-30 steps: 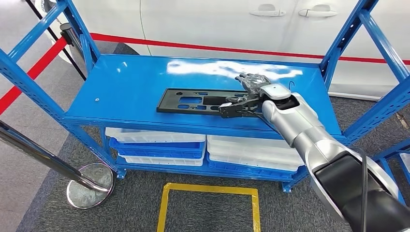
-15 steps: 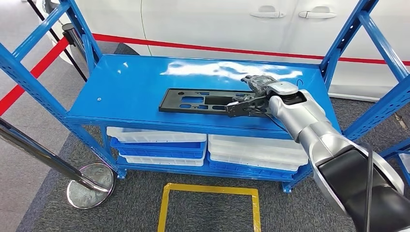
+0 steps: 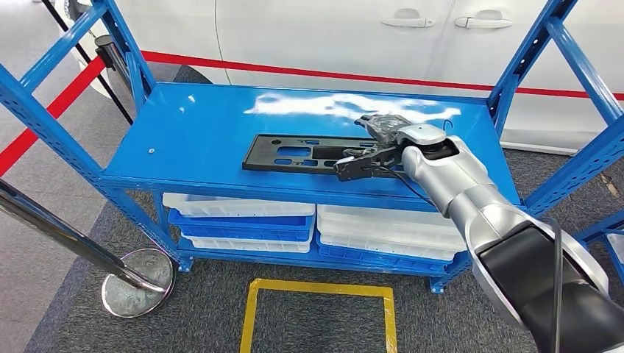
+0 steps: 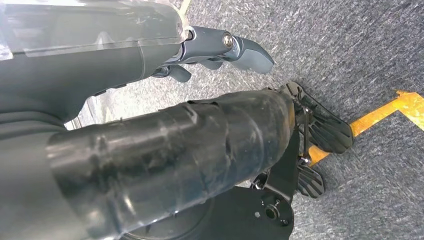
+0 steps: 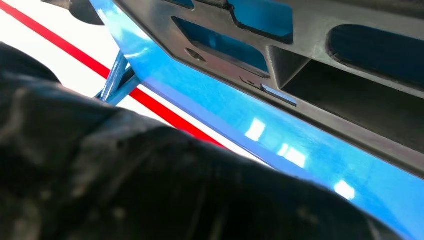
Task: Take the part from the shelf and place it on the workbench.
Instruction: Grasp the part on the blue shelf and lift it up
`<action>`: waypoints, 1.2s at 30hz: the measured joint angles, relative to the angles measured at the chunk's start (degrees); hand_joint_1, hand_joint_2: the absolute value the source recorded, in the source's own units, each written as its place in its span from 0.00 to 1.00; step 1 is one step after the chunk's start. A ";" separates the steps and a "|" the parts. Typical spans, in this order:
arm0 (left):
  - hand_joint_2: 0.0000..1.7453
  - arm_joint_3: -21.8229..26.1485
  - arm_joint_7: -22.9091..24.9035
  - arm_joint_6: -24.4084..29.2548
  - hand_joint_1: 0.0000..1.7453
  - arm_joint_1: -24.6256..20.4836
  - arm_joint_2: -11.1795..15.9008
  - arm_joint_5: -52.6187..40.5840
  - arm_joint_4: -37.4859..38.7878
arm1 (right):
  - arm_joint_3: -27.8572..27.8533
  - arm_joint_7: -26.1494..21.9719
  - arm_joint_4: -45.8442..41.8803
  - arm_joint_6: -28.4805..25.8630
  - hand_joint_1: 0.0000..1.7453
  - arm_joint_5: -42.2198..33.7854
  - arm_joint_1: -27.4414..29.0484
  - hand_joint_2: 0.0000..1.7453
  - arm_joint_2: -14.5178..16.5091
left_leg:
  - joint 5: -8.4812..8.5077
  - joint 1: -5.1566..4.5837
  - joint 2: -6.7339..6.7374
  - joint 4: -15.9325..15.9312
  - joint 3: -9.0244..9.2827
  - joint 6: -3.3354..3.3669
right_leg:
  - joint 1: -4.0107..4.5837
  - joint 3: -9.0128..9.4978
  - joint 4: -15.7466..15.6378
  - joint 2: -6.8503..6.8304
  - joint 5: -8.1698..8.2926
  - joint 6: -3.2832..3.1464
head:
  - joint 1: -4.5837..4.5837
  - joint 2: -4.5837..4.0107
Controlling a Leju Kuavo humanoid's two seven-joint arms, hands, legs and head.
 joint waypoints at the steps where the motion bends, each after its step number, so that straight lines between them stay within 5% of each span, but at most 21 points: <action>1: 0.00 0.03 -0.10 0.01 0.00 0.00 0.00 -0.16 0.00 | 0.24 -0.26 -0.25 -0.03 0.00 -0.12 0.16 0.00 0.00 | 0.00 0.00 0.00 0.00 0.00 0.00 | 0.00 0.00 0.00 0.00 0.00 0.00 | 0.00 0.00; 4: 0.00 0.11 -0.14 0.04 0.00 0.00 0.00 -0.52 0.01 | 1.00 -1.14 -1.04 -0.10 0.00 -0.55 1.04 0.00 0.00 | 0.00 0.00 0.00 0.00 0.00 0.00 | 0.00 0.00 0.00 0.01 0.00 0.00 | 0.00 0.00; 8: 0.00 0.26 0.09 0.10 0.00 -0.03 0.00 -0.91 0.00 | 1.86 -1.66 -2.09 -0.19 0.00 -0.99 2.53 1.00 0.02 | 0.00 0.00 0.00 0.00 0.00 0.00 | 0.01 0.00 0.00 0.02 0.00 0.00 | 0.00 0.00; 36: 0.00 0.39 0.71 0.11 0.00 -0.02 -0.33 -1.43 0.00 | 3.27 -1.73 -3.02 -1.21 0.00 -1.43 4.82 1.00 0.33 | -0.01 0.00 0.00 0.00 0.00 0.00 | 0.01 0.00 0.00 0.00 0.00 0.00 | 0.00 0.00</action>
